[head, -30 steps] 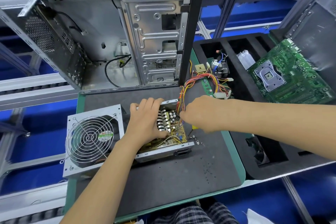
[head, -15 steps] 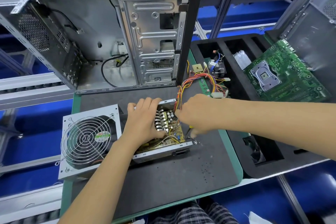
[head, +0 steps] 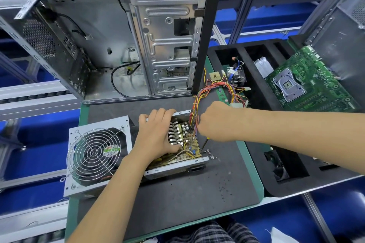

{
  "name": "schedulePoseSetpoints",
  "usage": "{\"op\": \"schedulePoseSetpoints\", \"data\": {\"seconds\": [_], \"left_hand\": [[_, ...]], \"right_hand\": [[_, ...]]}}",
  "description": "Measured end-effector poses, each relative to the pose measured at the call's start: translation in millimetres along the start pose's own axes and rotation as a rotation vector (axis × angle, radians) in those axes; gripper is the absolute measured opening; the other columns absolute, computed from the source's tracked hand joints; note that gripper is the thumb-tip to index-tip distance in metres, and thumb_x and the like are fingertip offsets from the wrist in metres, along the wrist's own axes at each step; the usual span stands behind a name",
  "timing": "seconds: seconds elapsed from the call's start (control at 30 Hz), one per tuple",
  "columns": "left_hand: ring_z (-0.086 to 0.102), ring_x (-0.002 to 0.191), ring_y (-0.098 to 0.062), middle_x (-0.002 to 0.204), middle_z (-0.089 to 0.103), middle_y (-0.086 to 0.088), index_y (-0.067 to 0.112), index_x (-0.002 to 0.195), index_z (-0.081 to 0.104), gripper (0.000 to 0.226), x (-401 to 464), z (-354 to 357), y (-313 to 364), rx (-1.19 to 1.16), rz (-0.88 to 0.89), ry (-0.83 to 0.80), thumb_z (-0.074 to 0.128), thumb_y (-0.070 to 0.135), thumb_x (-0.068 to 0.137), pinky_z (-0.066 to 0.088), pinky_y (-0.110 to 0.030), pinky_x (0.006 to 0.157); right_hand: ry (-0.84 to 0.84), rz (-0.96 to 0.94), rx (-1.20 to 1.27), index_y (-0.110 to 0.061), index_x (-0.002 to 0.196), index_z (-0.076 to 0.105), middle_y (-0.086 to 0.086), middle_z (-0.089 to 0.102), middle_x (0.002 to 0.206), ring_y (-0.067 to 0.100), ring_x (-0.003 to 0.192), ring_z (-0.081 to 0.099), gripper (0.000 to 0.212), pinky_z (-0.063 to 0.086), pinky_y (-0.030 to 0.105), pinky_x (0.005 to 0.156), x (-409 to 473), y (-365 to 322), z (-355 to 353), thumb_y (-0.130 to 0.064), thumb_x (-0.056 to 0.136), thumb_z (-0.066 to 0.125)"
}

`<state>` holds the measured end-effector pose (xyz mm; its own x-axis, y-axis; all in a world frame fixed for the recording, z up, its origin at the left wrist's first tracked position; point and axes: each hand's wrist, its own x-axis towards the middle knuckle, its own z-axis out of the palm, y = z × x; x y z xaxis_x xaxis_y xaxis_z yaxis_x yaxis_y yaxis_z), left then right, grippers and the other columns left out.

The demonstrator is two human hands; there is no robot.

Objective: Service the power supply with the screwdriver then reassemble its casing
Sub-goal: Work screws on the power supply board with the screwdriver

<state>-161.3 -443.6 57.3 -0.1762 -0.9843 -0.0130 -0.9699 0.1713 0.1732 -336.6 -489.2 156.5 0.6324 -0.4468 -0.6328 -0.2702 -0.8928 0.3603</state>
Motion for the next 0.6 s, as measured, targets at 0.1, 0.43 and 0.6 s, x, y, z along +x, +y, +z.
{"op": "schedulePoseSetpoints", "data": {"seconds": [0.1, 0.43, 0.6], "left_hand": [[0.041, 0.112, -0.017, 0.120, 0.044, 0.008, 0.027, 0.141, 0.033, 0.098, 0, 0, 0, 0.003, 0.003, 0.001, 0.072, 0.065, 0.058, 0.021, -0.037, 0.089], [0.042, 0.112, -0.017, 0.119, 0.045, 0.008, 0.026, 0.141, 0.035, 0.099, -1, 0, 0, -0.001, 0.007, 0.009, 0.072, 0.065, 0.057, 0.023, -0.037, 0.089], [0.041, 0.112, -0.017, 0.120, 0.044, 0.008, 0.026, 0.141, 0.034, 0.099, -1, -1, 0, 0.009, 0.007, 0.006, 0.072, 0.064, 0.058, 0.023, -0.037, 0.089]], "right_hand": [[-0.040, 0.000, 0.144, -0.006, 0.104, 0.054, 0.005, 0.059, 0.098, 0.025, 0.072, 0.051, 0.027, 0.032, 0.028, 0.049, -2, 0, -3, -0.026, 0.088, 0.062], [0.112, 0.014, 0.056, -0.013, 0.070, 0.035, 0.000, 0.045, 0.072, 0.025, 0.071, 0.052, 0.028, 0.030, 0.025, 0.047, -1, -1, -7, -0.012, 0.094, 0.049], [-0.075, -0.006, 0.243, -0.004, 0.113, 0.051, 0.009, 0.054, 0.100, 0.022, 0.066, 0.050, 0.033, 0.033, 0.029, 0.047, -3, -5, -18, -0.017, 0.086, 0.064]]}}
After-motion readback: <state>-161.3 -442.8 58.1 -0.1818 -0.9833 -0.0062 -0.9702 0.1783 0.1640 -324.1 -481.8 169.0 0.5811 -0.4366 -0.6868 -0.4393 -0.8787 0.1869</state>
